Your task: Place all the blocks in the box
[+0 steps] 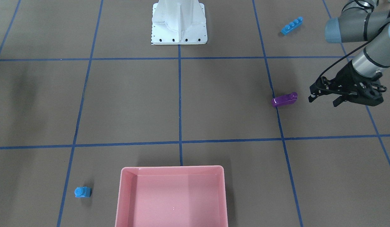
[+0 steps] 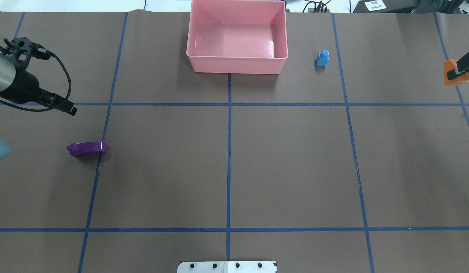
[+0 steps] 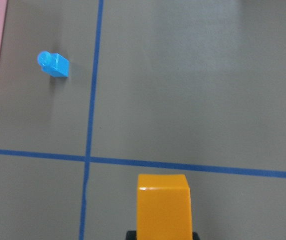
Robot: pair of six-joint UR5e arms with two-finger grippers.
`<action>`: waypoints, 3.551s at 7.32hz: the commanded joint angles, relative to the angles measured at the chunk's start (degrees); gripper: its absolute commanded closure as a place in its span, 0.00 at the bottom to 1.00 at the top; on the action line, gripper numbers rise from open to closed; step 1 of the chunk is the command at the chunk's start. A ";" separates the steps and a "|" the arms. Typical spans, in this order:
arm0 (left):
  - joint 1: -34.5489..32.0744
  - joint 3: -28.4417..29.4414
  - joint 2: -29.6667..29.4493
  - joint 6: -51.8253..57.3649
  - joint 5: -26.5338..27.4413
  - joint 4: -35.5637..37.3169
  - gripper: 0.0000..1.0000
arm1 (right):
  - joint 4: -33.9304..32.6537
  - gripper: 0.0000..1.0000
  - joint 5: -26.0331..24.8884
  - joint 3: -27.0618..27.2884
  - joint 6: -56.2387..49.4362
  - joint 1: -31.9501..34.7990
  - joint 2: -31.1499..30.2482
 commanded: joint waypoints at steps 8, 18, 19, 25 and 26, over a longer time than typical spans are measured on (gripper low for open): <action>11.99 1.10 0.43 30.29 14.51 2.71 0.04 | -4.05 1.00 -1.91 -13.89 32.02 -8.14 31.20; 15.16 3.13 0.51 29.59 16.97 2.97 0.95 | 20.52 1.00 -20.44 -52.48 32.03 -20.35 54.17; 14.81 2.26 0.60 29.41 16.54 3.23 1.00 | 21.35 1.00 -23.25 -53.39 32.03 -21.67 54.88; 4.80 -9.80 -17.64 17.45 2.41 34.79 1.00 | 17.20 0.00 -18.32 -49.92 31.07 -19.95 54.81; 4.61 -7.10 -23.42 5.19 2.38 32.00 1.00 | 5.30 0.01 -17.05 -41.35 26.45 -17.83 51.75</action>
